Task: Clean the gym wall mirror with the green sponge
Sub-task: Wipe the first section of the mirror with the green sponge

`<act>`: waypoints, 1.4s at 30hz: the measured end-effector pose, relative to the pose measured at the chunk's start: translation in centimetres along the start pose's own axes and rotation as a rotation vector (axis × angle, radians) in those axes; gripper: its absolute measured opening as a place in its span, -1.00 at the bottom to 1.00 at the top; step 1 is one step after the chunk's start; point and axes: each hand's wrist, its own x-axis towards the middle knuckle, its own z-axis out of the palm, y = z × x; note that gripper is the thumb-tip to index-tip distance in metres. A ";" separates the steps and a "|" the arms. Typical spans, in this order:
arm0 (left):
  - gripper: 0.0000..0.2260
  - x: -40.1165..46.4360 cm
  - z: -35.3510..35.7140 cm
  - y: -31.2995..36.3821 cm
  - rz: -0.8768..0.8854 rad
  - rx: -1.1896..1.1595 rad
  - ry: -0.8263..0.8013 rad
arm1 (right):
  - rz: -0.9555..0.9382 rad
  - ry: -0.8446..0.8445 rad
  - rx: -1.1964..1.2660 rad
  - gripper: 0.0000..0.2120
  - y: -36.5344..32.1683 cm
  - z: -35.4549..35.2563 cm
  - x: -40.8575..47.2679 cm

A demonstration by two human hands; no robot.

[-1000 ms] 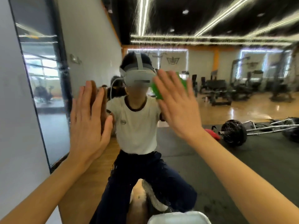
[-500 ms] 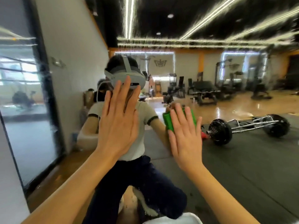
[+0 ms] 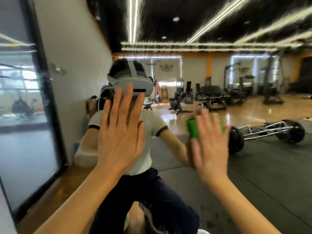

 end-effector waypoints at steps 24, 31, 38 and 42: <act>-0.45 -0.2 0.2 0.0 -0.008 0.012 -0.005 | -0.264 0.103 0.112 -0.54 -7.2 0.2 10.2; -0.44 -0.2 0.2 0.0 -0.003 0.039 -0.016 | 0.200 0.238 0.127 -0.52 1.2 -1.2 11.9; -0.45 -0.1 0.4 0.0 -0.001 0.044 -0.010 | -0.371 -0.043 -0.059 -0.50 2.7 -0.2 -2.4; -0.45 -0.2 0.4 0.0 -0.003 0.049 -0.020 | -0.360 -0.025 0.005 -0.48 3.9 -1.0 2.5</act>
